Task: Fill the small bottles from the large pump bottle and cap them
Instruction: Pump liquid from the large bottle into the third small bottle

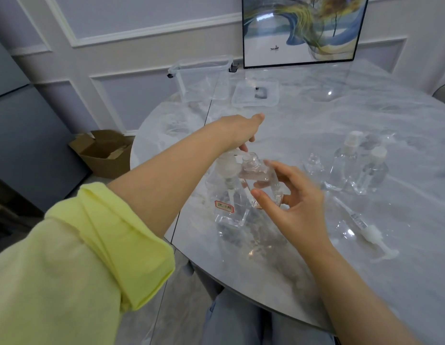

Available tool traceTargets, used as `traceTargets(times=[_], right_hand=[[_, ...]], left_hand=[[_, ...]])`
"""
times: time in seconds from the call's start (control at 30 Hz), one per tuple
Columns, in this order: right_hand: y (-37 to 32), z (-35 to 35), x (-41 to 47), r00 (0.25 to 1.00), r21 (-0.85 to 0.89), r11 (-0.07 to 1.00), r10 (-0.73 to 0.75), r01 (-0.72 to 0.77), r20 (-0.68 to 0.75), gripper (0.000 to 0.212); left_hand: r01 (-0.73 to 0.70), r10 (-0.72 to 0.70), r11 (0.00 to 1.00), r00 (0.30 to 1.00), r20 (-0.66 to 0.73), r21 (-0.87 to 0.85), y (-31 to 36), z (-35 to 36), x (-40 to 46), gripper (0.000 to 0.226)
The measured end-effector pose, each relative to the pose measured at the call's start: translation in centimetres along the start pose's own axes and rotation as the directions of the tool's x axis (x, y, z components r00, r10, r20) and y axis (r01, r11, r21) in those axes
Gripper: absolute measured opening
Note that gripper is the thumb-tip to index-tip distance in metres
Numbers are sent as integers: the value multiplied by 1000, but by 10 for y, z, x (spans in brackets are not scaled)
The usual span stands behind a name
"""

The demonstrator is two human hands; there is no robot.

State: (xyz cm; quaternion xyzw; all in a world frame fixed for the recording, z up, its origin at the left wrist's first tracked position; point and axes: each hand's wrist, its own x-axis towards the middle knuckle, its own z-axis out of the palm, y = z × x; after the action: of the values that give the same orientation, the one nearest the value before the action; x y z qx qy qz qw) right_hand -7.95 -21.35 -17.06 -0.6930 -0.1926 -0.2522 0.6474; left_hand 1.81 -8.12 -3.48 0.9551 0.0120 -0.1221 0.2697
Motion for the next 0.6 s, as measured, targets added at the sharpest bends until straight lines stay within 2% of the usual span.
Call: traceTargets(times=[0.6], right_hand=[[1,0,-1,1000,-4,1000,-10,10,5,53]], left_hand=[[-4,4,1000,1000,-24,-13,-5,2,3,67]])
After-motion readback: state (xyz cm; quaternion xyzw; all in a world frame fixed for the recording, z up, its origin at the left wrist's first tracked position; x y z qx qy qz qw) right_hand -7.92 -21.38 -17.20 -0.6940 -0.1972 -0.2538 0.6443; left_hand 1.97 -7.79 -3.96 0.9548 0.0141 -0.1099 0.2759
